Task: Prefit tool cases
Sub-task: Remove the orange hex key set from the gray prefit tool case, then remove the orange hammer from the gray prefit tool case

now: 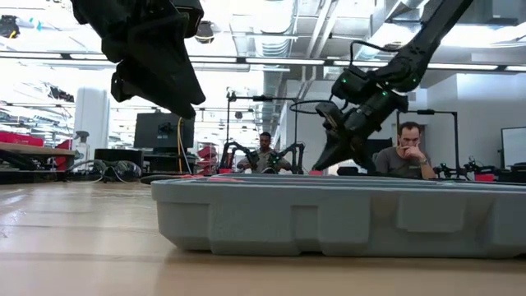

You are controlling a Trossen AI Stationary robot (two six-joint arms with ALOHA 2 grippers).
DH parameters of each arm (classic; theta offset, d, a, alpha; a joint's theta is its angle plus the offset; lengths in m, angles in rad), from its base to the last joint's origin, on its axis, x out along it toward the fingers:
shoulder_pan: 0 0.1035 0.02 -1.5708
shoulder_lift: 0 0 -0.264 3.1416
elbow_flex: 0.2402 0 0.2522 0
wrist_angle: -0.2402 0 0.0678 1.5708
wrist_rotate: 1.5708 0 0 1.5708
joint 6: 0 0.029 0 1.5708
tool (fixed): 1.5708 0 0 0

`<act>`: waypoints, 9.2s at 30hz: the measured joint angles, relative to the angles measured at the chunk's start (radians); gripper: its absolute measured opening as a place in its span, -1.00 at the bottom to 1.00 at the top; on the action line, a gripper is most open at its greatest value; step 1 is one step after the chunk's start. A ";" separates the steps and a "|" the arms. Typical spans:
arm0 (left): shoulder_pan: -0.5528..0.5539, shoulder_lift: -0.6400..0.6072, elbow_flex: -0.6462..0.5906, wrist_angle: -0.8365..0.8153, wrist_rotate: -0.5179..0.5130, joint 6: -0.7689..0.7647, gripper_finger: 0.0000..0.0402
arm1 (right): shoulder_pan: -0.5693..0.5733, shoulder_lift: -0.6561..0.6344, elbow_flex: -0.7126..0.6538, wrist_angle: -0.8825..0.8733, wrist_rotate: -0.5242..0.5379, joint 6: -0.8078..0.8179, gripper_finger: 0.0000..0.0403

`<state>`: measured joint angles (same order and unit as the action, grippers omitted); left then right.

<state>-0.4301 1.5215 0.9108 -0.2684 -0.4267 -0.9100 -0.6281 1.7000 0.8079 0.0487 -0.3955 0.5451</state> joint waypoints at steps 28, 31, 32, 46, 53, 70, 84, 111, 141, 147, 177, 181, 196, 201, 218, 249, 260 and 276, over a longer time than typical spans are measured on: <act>0.000 0.000 0.000 -0.004 0.002 -0.037 -0.26 | -0.011 -0.109 -0.125 0.059 -0.007 0.076 -0.12; 0.001 0.000 0.000 -0.003 0.002 -0.038 -0.26 | -0.028 -0.155 -0.125 0.044 -0.041 0.078 -0.02; 0.003 0.000 0.000 -0.002 0.002 -0.038 -0.26 | -0.034 -0.175 -0.125 0.036 -0.056 0.083 0.00; 0.182 0.002 0.000 0.108 0.140 0.277 -0.27 | 0.474 -0.576 -0.124 -0.261 0.209 0.144 -0.32; 0.232 0.002 0.000 0.100 0.268 0.431 -0.74 | 0.893 -0.485 -0.125 -0.344 0.580 0.467 -0.67; 0.282 0.272 0.023 0.243 0.517 0.587 -1.00 | 1.174 -0.005 -0.119 0.082 0.734 0.898 -0.98; 0.438 0.050 0.013 -0.082 0.540 0.718 -1.00 | 0.998 -0.004 -0.126 0.189 0.745 0.704 -0.98; 0.132 0.156 0.014 0.019 0.418 0.745 -0.06 | 1.061 -0.074 -0.125 0.179 0.767 0.637 -0.97; 0.097 0.164 0.078 -0.090 0.394 0.790 -0.06 | 1.077 0.197 0.041 0.204 0.534 0.659 -1.00; 0.107 0.166 0.055 -0.080 0.345 0.823 -0.06 | 1.077 0.199 0.039 0.215 0.534 0.658 -1.00; 0.080 0.222 0.055 -0.058 0.344 0.581 -0.65 | 1.116 0.142 0.030 0.237 0.711 0.676 -1.00; 0.095 0.152 0.048 -0.074 0.351 0.543 -0.65 | 1.126 0.101 0.030 0.226 0.755 0.642 -0.99; 0.133 -0.019 0.053 -0.060 0.294 0.541 -0.98 | 1.093 0.023 0.033 0.168 0.800 0.569 -0.99; 0.126 0.055 0.055 -0.056 0.314 0.544 -0.99 | 1.099 0.023 0.033 0.118 0.799 0.571 -0.97; 0.117 0.191 0.056 -0.058 0.371 0.575 -0.34 | 1.093 0.021 0.035 0.023 0.797 0.579 -0.91; 0.117 0.187 0.073 -0.061 0.322 0.640 -0.04 | 1.020 0.023 -0.044 0.113 0.733 0.570 -1.00; 0.140 0.187 0.086 -0.089 0.291 0.735 -0.04 | 1.016 0.147 -0.035 0.245 0.670 0.640 -1.00; 0.157 0.194 0.081 -0.216 0.347 0.838 -0.04 | 1.018 0.165 -0.039 0.256 0.663 0.659 -1.00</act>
<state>-0.2729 1.7157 0.9920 -0.4849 -0.0795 -0.0719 0.3901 1.8652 0.7689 0.3042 0.2672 1.2041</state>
